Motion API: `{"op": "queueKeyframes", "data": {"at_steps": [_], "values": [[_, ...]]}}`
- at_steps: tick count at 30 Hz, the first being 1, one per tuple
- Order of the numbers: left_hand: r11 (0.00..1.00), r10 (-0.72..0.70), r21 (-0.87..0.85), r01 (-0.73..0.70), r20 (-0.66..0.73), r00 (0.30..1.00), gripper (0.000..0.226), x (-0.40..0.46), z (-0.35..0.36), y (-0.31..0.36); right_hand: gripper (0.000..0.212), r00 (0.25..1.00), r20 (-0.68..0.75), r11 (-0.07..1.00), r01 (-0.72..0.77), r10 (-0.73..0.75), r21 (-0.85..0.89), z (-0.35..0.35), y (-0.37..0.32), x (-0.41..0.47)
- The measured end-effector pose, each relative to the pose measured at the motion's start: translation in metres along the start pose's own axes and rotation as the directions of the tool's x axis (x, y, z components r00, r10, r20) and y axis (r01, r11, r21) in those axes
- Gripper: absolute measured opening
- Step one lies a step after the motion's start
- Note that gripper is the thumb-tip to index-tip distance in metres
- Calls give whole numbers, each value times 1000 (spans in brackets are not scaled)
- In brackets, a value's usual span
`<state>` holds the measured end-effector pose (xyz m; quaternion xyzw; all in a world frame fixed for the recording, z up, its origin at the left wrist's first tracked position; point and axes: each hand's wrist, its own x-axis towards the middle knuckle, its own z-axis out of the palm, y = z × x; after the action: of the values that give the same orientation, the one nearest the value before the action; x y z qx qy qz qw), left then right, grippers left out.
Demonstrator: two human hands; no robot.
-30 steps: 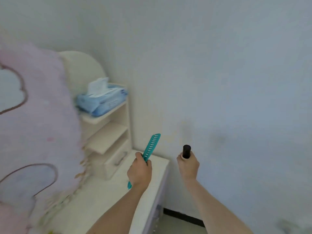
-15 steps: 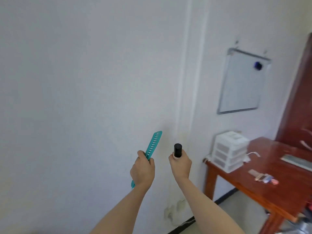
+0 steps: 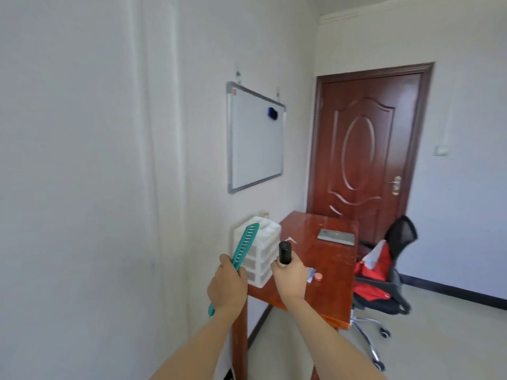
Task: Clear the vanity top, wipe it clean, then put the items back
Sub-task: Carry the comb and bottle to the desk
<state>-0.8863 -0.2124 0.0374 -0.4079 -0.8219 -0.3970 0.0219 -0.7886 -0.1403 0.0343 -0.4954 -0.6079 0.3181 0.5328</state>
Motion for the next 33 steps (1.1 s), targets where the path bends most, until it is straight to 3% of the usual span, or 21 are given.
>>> {"op": "queueKeyframes", "data": {"at_steps": [9,17,29,33], "values": [[958,286,-34,-284,170,943,24,97,102,39,5,934,-320,986,-166,161,12,1,47,97],[931,364,-92,-354,330,871,30,135,201,54,4,840,-469,945,-326,272,-37,-4,116,148],[948,296,-48,-315,493,818,41,172,372,60,1,774,-489,860,-502,401,-88,-12,252,257],[966,198,28,-256,553,809,33,182,411,33,16,760,-455,821,-562,464,-102,-2,288,271]]}}
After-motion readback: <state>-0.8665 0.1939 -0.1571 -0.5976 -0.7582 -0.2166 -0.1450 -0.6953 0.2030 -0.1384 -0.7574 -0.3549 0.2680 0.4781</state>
